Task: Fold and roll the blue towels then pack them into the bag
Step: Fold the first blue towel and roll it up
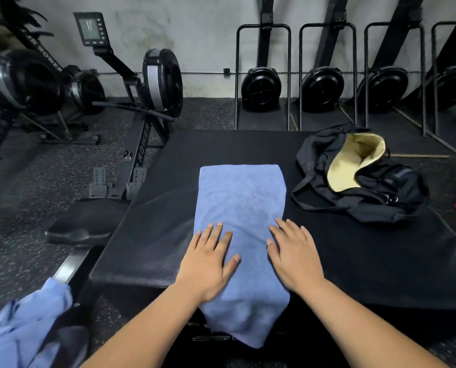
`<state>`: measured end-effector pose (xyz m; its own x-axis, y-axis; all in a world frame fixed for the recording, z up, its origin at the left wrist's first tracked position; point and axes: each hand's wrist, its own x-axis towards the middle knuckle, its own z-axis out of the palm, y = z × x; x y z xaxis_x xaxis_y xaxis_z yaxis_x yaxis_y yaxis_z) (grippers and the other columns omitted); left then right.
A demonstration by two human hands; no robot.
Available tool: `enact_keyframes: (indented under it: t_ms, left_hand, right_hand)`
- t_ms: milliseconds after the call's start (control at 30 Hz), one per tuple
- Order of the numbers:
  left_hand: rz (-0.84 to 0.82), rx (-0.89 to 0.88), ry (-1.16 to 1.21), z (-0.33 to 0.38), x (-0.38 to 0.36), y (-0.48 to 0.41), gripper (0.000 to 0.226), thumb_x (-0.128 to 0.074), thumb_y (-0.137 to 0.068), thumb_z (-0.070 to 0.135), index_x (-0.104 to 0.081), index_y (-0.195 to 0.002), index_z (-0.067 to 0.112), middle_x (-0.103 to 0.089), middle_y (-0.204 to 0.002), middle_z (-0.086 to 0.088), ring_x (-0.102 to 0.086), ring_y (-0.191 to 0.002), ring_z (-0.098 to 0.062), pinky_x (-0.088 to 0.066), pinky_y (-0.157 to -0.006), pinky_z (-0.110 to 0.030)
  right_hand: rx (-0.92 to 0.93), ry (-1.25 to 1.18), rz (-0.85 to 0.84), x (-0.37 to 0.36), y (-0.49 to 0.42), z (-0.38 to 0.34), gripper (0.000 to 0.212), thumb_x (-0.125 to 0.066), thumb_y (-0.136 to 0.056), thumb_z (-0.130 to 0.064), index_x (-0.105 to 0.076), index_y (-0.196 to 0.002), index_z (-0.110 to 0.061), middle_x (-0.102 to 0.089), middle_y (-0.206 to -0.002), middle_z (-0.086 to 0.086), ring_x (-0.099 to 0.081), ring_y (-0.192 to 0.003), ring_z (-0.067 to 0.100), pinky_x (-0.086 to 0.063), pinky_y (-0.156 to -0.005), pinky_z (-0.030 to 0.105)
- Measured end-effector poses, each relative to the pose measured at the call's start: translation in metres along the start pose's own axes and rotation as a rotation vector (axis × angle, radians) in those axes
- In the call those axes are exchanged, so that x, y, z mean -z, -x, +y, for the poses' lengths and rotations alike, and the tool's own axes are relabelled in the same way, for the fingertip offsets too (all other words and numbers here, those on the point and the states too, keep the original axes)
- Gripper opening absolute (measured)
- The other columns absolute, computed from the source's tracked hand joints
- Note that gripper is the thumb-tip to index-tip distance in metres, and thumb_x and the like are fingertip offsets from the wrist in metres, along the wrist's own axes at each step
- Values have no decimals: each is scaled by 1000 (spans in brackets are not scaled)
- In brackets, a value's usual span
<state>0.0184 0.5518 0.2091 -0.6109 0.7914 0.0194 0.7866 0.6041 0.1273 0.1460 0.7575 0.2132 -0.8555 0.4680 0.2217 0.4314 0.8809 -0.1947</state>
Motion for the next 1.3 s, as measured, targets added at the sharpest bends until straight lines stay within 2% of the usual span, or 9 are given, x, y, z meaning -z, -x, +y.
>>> enact_keyframes:
  t_ms: [133, 300, 433, 567, 733, 933, 1067, 1167, 1300]
  left_hand:
    - [-83, 62, -49, -9, 12, -13, 78, -13, -105, 70, 5, -169, 28, 21, -173, 0, 23, -160, -19, 14, -129, -40]
    - [-34, 128, -19, -20, 10, -25, 83, -2, -98, 70, -4, -169, 27, 11, -176, -3, 16, -162, -20, 12, -130, -42]
    - [339, 50, 160, -22, 2, -14, 60, -41, -103, 56, -52, -152, 22, -43, -164, 4, -28, -157, -14, -13, -131, -42]
    - [404, -40, 318, -29, 2, -12, 51, -53, -98, 52, -66, -135, 20, -65, -140, 6, -57, -132, -16, -39, -116, -36]
    - [316, -39, 361, -28, 1, -13, 57, -54, -94, 58, -65, -138, 24, -62, -145, 11, -47, -144, -9, -27, -126, -40]
    - [323, -96, 470, -31, 5, -10, 54, -63, -89, 51, -64, -138, 28, -59, -147, 14, -42, -148, -9, -23, -128, -43]
    - [310, -202, 469, -30, 8, 5, 35, -71, -83, 42, -68, -115, 28, -61, -121, 15, -55, -121, -13, -41, -106, -46]
    - [231, -267, 440, -34, 10, 12, 40, -73, -83, 44, -67, -118, 27, -58, -124, 13, -52, -122, -10, -39, -111, -48]
    - [223, -215, 515, -34, 14, 13, 38, -69, -88, 43, -67, -123, 27, -61, -126, 15, -54, -126, -4, -19, -126, -53]
  right_hand:
    - [-20, 2, -177, 1, -2, 7, 63, -17, -106, -56, -20, -165, -35, -5, -175, -12, 3, -161, 23, -6, -130, 45]
    - [-91, -60, 5, -2, -3, 8, 58, -26, -107, -49, -50, -154, -24, -37, -166, -6, -19, -158, 21, -20, -128, 43]
    - [16, -60, 79, -5, 0, 8, 50, -38, -105, -56, -68, -135, -30, -53, -154, -2, -32, -152, 28, -29, -123, 48]
    - [58, -157, 128, -7, 1, 14, 40, -49, -101, -56, -75, -120, -33, -60, -142, -10, -40, -143, 24, -37, -114, 47]
    - [-27, -330, 243, -6, 2, 19, 10, -78, -89, -37, -77, -90, -27, -65, -114, -16, -49, -121, 20, -45, -101, 47]
    - [-366, -399, 364, 9, 6, 15, 25, -75, -91, -35, -58, -74, -29, -51, -91, -12, -46, -100, 23, -46, -86, 44]
    - [88, -304, 280, 13, 17, 7, 14, -72, -87, -44, -65, -88, -33, -55, -97, -14, -47, -96, 20, -41, -79, 41]
    - [478, -190, 84, 11, 28, 1, 36, -71, -83, -58, -71, -109, -34, -58, -113, -14, -50, -107, 19, -42, -86, 39]
    - [418, -260, 8, 6, 24, 4, 39, -71, -83, -64, -70, -114, -41, -55, -119, -21, -47, -119, 16, -42, -96, 38]
